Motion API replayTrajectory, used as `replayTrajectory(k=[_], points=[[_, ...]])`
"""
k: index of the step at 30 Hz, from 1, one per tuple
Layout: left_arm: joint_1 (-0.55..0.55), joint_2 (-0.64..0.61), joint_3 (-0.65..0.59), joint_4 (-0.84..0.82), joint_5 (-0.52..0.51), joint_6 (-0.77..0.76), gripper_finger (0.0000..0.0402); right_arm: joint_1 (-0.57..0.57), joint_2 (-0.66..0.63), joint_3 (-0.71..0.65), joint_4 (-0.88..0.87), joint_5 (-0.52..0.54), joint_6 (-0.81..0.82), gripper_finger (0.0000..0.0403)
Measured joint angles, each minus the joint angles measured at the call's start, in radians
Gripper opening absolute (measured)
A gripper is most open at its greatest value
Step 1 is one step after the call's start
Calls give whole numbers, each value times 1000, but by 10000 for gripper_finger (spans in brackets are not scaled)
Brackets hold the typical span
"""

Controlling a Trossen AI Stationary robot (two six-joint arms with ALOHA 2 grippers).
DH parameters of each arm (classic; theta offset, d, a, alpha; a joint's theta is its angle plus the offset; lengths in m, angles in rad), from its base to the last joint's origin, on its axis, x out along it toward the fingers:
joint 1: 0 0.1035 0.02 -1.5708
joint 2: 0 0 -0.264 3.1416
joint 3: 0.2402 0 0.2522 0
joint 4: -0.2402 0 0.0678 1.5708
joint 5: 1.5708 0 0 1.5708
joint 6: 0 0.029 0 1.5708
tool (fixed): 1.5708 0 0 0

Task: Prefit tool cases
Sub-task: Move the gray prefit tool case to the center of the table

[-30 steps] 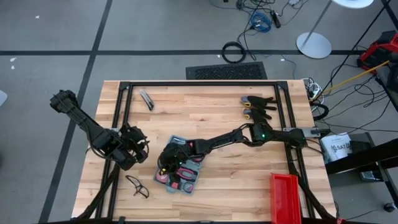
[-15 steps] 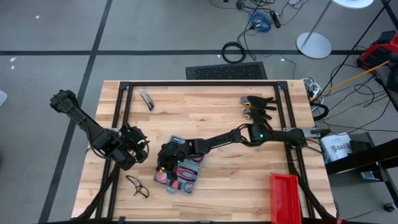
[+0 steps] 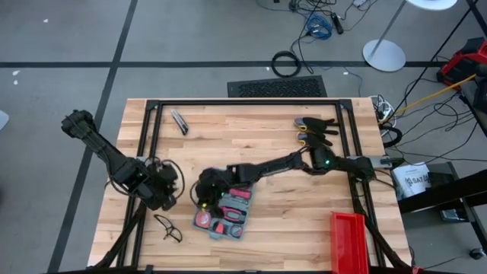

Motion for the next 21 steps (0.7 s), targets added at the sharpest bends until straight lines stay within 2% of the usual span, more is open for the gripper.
replayTrajectory(k=[4,7,9,14,21], points=[[-31,39,-26,170,137,54,112,-35,-73,2,-279,127,-143,0],[-38,92,-32,292,192,53,112,-55,-84,0,-429,138,-211,0],[-39,130,-32,338,194,66,112,-55,-89,0,-449,136,-237,0],[-23,195,-33,304,181,109,112,-59,-48,0,-450,130,-265,0],[7,214,-33,252,113,109,112,-135,-35,-8,-408,211,-189,0]])
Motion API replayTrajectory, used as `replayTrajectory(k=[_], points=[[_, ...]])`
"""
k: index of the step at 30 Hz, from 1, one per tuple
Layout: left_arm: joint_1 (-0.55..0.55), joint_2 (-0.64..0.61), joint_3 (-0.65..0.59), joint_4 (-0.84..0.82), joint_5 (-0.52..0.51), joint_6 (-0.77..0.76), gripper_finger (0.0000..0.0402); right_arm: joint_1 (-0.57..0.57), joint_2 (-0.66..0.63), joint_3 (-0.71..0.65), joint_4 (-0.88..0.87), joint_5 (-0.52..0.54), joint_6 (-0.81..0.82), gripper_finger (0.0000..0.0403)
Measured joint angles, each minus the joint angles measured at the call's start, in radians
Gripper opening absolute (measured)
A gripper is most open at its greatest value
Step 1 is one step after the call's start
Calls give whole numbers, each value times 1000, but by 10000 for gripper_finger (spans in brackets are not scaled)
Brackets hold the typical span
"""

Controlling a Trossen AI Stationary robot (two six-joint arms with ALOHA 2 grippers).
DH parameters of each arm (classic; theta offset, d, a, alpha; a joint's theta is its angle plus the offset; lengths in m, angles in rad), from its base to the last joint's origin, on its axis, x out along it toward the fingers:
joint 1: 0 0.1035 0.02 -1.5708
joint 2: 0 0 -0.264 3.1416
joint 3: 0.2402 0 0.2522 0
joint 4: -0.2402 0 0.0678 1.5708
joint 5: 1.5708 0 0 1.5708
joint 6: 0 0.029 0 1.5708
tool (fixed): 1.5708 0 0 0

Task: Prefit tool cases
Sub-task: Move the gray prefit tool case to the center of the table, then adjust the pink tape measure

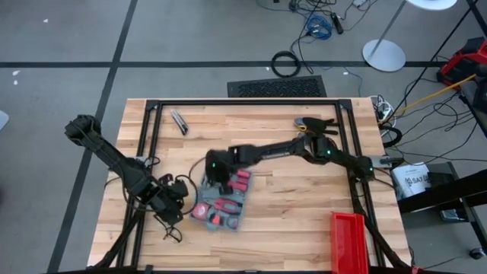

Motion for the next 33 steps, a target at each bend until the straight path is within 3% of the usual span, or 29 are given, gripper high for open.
replayTrajectory(k=[8,15,25,33], points=[[34,-2,0,-3,-85,31,111,-155,-9,0,-157,86,99,0],[90,-3,0,-188,-244,-95,111,-149,-11,-7,-307,73,128,0],[194,-2,0,-92,-274,37,111,-109,-88,-21,-353,146,130,0],[283,-2,0,8,-246,120,111,-119,-134,-18,-226,104,-8,0]])
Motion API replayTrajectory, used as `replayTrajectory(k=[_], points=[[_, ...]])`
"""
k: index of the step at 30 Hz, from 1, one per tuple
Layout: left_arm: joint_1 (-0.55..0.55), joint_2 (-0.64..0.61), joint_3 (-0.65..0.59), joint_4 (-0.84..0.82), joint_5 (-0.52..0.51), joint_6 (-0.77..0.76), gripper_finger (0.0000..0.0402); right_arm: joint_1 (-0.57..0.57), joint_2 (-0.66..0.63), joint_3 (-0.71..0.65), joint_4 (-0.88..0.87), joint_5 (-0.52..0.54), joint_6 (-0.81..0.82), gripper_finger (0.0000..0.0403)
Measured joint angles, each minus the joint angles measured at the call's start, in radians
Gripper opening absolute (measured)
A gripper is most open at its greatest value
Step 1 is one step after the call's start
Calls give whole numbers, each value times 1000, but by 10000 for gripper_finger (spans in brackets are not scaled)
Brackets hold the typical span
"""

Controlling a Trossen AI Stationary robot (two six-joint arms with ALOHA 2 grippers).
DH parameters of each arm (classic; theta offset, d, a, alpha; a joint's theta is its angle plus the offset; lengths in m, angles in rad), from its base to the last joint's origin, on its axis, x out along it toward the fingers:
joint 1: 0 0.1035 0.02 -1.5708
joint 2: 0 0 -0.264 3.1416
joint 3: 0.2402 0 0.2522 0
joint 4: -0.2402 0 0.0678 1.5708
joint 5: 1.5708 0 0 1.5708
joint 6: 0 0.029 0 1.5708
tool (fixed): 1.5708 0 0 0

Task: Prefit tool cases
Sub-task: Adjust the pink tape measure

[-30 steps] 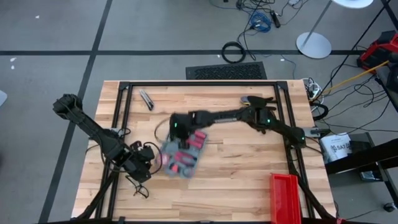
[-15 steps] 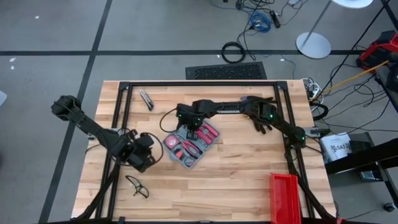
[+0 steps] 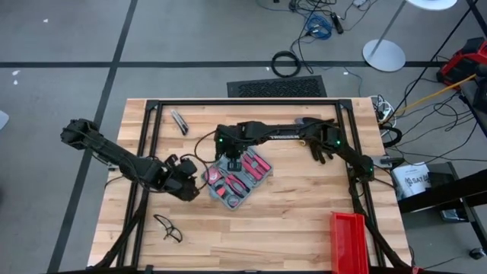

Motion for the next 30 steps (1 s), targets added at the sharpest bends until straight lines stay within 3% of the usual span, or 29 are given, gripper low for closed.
replayTrajectory(k=[5,7,20,30], points=[[91,25,0,90,102,94,111,-36,9,0,86,-338,-89,16],[123,46,0,85,149,100,111,-45,7,1,101,-420,-126,25],[267,184,0,212,319,194,111,-51,67,2,142,-442,-209,100],[276,203,0,219,329,174,111,-32,116,4,233,-440,-189,139]])
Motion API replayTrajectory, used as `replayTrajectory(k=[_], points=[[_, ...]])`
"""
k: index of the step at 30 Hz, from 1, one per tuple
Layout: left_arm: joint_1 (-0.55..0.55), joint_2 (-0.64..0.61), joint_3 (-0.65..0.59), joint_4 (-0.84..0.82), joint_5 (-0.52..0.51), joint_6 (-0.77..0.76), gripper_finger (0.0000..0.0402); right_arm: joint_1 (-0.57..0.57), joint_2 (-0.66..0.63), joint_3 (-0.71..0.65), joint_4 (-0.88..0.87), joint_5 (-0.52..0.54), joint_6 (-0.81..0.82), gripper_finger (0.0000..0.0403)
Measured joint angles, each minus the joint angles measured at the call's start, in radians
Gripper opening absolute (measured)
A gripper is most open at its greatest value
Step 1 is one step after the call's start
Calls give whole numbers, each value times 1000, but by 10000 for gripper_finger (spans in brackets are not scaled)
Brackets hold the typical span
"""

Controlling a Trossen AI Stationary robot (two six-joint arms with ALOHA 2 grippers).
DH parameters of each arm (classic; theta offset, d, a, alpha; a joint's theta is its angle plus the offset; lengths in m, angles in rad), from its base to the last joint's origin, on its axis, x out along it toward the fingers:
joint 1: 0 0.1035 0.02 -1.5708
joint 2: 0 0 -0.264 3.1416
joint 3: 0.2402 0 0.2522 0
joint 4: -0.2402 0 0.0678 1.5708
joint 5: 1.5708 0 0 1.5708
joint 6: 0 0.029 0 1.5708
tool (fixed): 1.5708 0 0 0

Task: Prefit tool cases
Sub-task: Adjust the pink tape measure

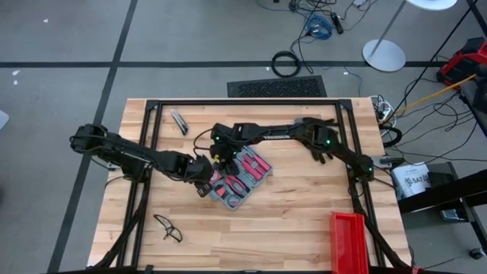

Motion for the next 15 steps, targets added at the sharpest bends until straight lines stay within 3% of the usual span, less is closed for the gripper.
replayTrajectory(k=[15], points=[[-2,54,2,39,-13,1,111,27,2,0,58,-15,16,139]])
